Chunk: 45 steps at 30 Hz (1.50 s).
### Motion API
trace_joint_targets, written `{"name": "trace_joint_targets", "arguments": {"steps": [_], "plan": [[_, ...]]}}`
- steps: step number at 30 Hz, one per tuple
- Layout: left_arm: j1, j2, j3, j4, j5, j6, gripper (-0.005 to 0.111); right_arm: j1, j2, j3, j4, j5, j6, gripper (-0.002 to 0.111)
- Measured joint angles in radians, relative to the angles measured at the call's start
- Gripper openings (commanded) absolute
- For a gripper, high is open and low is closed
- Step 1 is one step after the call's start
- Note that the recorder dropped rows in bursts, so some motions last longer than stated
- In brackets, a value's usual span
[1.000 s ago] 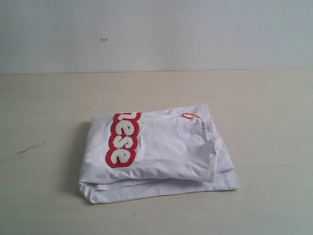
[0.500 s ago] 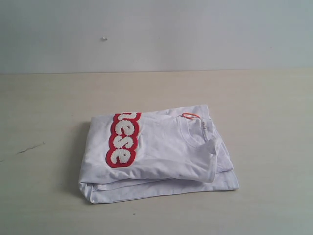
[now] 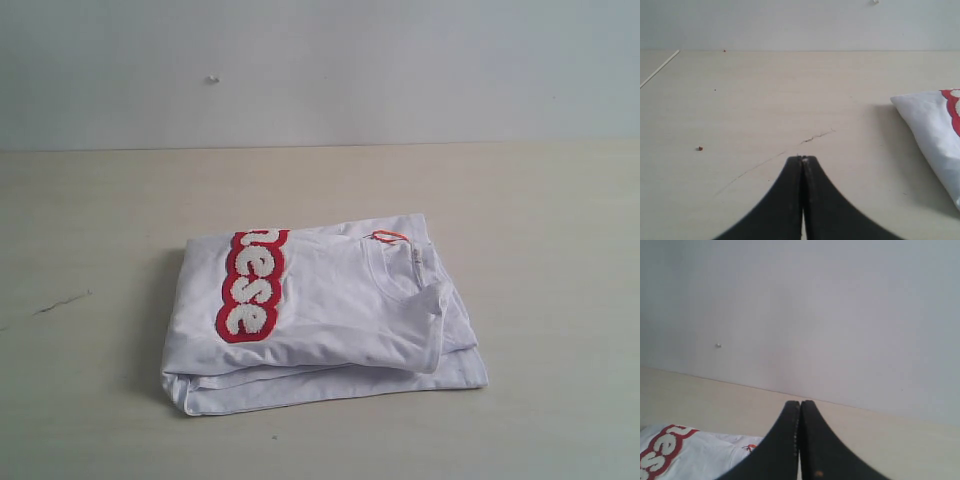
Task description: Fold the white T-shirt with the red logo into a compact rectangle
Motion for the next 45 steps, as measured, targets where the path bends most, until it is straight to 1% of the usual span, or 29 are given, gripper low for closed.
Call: {"name": "trace_joint_targets", "arguments": {"steps": [4,9,13,15,20,28,33,37,41,45], "plan": [[0.000,0.000,0.000,0.000,0.000,0.000,0.000,-0.087,-0.062,0.000,-0.008,0.044,0.000,0.000],[0.000,0.000,0.000,0.000,0.000,0.000,0.000,-0.190,-0.128,0.001,-0.055,0.057,0.000,0.000],[0.000,0.000,0.000,0.000,0.000,0.000,0.000,-0.267,-0.166,0.041,-0.076,0.060,0.002,0.000],[0.000,0.000,0.000,0.000,0.000,0.000,0.000,-0.290,-0.172,0.072,-0.080,0.060,0.015,0.000],[0.000,0.000,0.000,0.000,0.000,0.000,0.000,-0.294,-0.175,0.159,-0.087,0.028,0.025,0.000],[0.000,0.000,0.000,0.000,0.000,0.002,0.000,-0.294,-0.175,0.282,-0.087,-0.150,0.110,0.000],[0.000,0.000,0.000,0.000,0.000,0.002,0.000,-0.294,-0.190,0.343,-0.102,-0.202,0.124,0.000],[0.000,0.000,0.000,0.000,0.000,0.002,0.000,-0.294,-0.193,0.346,-0.188,-0.240,0.187,0.000],[0.000,0.000,0.000,0.000,0.000,0.002,0.000,-0.294,-0.193,0.346,-0.314,-0.286,0.332,0.000],[0.000,0.000,0.000,0.000,0.000,0.004,0.000,-0.294,-0.193,0.346,-0.425,-0.287,0.447,0.000]]}}
